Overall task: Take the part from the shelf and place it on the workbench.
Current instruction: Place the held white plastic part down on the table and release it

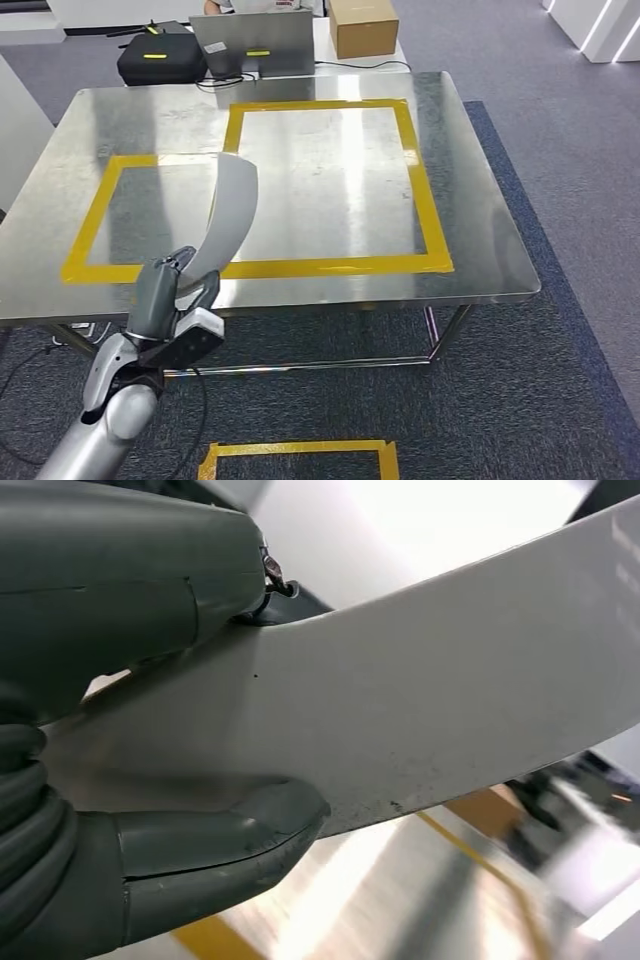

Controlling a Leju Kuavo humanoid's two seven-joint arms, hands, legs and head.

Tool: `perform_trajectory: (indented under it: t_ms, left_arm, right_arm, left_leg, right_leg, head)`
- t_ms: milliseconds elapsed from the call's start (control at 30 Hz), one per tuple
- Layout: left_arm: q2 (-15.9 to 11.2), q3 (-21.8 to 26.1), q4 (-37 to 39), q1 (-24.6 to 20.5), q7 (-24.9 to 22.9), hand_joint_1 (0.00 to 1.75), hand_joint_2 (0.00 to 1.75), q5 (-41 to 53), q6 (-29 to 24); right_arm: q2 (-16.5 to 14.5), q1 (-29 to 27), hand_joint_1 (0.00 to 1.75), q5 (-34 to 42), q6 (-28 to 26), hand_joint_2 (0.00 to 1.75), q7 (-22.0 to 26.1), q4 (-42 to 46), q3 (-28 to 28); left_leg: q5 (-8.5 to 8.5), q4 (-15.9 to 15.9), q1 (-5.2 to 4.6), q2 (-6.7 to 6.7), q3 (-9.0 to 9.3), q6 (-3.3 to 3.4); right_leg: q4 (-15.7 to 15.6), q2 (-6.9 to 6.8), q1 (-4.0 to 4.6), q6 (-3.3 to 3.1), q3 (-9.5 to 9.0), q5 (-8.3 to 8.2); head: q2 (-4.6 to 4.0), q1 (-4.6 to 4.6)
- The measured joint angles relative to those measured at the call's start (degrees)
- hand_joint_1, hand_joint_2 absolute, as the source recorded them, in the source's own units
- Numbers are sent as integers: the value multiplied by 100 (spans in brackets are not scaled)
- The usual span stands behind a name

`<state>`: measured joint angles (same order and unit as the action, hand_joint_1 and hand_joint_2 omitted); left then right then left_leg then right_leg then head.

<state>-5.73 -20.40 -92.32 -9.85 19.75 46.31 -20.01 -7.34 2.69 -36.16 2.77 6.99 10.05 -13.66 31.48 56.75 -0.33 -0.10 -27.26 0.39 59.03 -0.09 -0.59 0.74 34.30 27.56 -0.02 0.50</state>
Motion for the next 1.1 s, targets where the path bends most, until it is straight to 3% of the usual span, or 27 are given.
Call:
perform_trajectory:
  t_ms: [100, 200, 467, 633, 800, 933, 1100]
  left_arm:
    - [-153, 5, 526, -583, -605, 175, 175, 624, -137]
    - [-259, 79, 1047, -1061, -869, 175, 175, 757, -213]
    - [-629, 485, 3128, -2487, -975, 175, 175, 805, -543]
    - [-951, 787, 4489, -3101, -879, 175, 175, 889, -933]
    - [-1364, 1027, 5441, -3375, -720, 175, 175, 932, -1279]
    - [-1683, 1320, 5692, -3191, -411, 175, 175, 657, -1571]
    - [-1802, 1541, 5752, -2928, -248, 175, 175, 783, -1634]
  right_arm:
    - [0, 12, 0, -26, 10, 0, 4, 0, -28]
    - [-2, 25, 0, -57, 28, 0, -16, 0, -45]
    - [-19, 102, 0, -149, 102, 0, -207, 0, -66]
    - [-49, 125, 0, -197, 146, 0, -274, 0, -123]
    - [-86, 121, 0, -418, 179, 0, -305, 0, -175]
    - [-177, 47, 0, -898, 202, 0, -253, 0, -26]
    - [-226, 16, 0, -996, 194, 0, -204, 0, 95]
  left_leg:
    - [-1, 5, 0, 0, 0, 0]
    - [-1, 7, -1, 4, 0, 1]
    - [-1, 9, 1, 31, 6, 1]
    - [-3, 7, 5, 36, 13, -2]
    - [-2, 5, 6, 41, 11, -2]
    - [-1, 3, 5, 43, 10, -3]
    - [-1, 4, 3, 37, 6, -3]
  right_leg:
    - [-1, 1, -1, 6, -1, -7]
    - [-2, 9, -2, 8, -2, -9]
    - [-3, 41, -1, 7, -1, -13]
    - [0, 51, 3, 6, 1, -13]
    - [1, 57, 4, 5, 3, -12]
    - [-1, 59, 4, 5, 5, -11]
    - [-7, 43, 4, 5, 3, -10]
  head:
    - [0, -1]
    - [0, -2]
    - [0, -3]
    - [0, -1]
    - [0, -1]
    - [0, -1]
    - [0, 1]
